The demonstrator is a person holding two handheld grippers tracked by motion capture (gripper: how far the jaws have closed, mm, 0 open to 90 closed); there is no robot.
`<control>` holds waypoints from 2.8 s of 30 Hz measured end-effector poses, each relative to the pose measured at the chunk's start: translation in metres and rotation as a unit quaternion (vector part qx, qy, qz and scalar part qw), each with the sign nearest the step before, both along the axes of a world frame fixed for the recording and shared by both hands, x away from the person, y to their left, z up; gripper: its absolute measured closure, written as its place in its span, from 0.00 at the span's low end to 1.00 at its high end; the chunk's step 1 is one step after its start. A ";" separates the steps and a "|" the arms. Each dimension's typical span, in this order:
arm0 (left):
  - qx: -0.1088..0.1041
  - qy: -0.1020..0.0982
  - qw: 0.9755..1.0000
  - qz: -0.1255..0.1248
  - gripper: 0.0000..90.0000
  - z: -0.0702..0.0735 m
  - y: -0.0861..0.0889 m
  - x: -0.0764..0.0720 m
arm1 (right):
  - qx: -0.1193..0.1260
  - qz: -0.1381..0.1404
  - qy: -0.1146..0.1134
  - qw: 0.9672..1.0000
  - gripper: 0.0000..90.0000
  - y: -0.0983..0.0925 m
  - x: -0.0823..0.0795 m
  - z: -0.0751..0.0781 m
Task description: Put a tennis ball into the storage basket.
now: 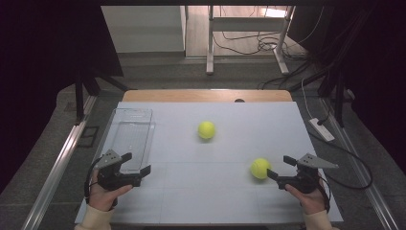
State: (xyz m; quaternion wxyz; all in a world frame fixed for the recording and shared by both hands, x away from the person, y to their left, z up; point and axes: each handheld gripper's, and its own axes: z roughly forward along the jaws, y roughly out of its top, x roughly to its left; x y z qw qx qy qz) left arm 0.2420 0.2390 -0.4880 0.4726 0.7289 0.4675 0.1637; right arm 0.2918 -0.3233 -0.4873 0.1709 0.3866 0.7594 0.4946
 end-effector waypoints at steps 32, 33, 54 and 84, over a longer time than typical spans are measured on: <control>0.008 -0.008 1.000 0.017 0.08 0.011 0.001 -0.007 | 0.007 0.004 0.005 1.000 0.10 -0.002 0.008 -0.003; 0.009 -0.009 1.000 0.018 0.08 0.011 0.001 -0.007 | 0.008 0.003 0.006 1.000 0.10 -0.002 0.009 -0.003; 0.016 -0.002 1.000 0.004 0.08 0.029 -0.019 0.002 | 0.011 0.010 0.008 1.000 0.11 0.001 0.006 -0.004; 0.044 0.008 0.998 -0.034 0.08 0.044 -0.053 0.034 | 0.007 0.008 0.006 1.000 0.11 -0.001 0.004 -0.005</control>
